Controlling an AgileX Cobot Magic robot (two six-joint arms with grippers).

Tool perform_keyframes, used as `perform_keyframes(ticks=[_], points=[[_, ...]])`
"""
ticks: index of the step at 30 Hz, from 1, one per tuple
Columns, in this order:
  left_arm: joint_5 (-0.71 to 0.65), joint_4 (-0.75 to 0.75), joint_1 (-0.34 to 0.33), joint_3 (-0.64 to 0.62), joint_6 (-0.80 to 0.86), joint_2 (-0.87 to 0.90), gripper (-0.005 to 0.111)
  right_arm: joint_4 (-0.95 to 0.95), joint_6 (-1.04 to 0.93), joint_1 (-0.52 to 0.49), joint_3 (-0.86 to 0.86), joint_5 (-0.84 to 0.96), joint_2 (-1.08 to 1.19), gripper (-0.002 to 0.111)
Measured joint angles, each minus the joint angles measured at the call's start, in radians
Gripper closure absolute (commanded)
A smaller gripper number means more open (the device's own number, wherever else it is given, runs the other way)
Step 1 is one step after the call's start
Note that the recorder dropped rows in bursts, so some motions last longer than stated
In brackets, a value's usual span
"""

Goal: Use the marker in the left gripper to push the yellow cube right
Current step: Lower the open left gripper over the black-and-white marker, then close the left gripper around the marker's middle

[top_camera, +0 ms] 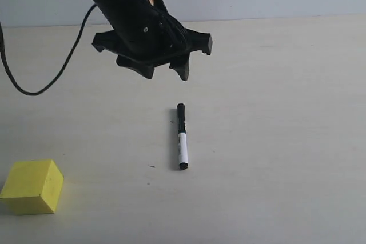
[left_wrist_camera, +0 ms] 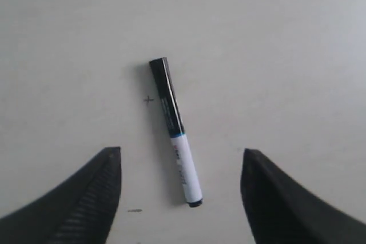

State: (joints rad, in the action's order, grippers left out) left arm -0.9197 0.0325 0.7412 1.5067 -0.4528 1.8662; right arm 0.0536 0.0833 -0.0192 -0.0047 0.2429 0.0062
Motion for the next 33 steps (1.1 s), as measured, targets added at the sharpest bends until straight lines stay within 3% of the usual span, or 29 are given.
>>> perform_keyframes(ticks=[8, 33], points=[[-0.015, 0.114, 0.002, 0.001, -0.089, 0.106, 0.046, 0.0, 0.0, 0.0, 0.0, 0.0, 0.0, 0.108], [-0.136, 0.312, 0.002, 0.072, -0.101, 0.366, 0.046, 0.0, 0.0, 0.0, 0.0, 0.0, 0.0, 0.108]])
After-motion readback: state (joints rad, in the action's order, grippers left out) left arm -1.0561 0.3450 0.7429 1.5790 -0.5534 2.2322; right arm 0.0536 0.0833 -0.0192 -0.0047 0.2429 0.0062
